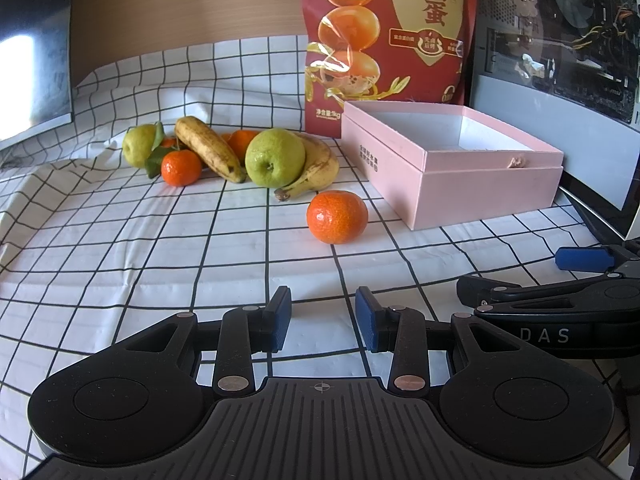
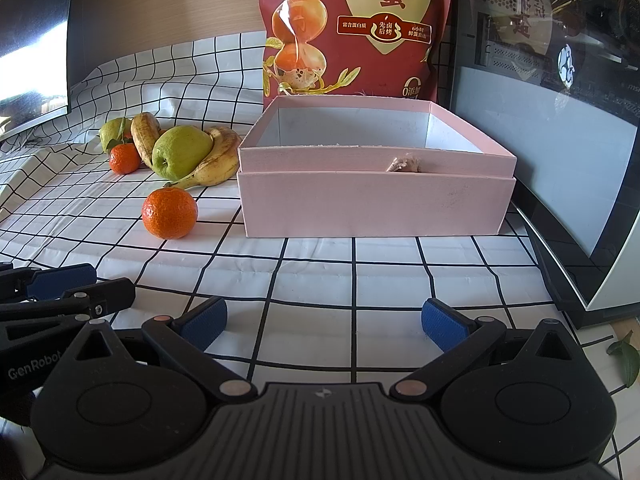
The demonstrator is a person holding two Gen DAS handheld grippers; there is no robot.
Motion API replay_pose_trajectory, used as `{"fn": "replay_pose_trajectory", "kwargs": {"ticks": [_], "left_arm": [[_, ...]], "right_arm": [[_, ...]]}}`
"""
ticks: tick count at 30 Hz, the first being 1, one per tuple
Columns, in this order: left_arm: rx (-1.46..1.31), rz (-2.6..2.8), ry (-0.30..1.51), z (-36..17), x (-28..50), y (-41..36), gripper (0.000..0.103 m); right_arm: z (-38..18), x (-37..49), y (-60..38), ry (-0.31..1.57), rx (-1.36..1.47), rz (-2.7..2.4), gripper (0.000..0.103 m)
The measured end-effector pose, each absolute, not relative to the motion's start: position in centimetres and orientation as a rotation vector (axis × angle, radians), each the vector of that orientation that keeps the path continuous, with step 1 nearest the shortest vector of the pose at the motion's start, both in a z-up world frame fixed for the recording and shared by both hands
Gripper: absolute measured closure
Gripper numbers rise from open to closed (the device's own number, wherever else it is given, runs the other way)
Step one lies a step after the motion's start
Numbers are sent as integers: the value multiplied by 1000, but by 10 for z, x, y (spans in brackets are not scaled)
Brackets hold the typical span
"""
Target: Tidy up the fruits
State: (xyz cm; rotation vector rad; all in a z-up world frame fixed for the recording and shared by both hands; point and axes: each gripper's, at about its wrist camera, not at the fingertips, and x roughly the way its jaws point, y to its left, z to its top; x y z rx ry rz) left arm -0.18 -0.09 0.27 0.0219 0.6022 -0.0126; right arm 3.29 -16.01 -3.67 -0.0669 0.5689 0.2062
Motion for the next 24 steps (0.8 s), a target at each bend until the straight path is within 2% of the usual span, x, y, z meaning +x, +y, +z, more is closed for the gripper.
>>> {"fn": "replay_pose_trajectory", "kwargs": {"ticks": [11,17,21,24], "left_arm": [[11,-24,705,11,12,4,63],[-43,-109,794,20,26,20,63],[-104,-156,845,26,32,39,67],[-128,-240,855,33,43,59,70]], "right_arm": [[-24,39,-158,706,-110,303,0],[-16,48,-185,707,123,335,0],[-9,58,-189,773,212,299,0],[-8,62,-175,814,141,254,0]]}}
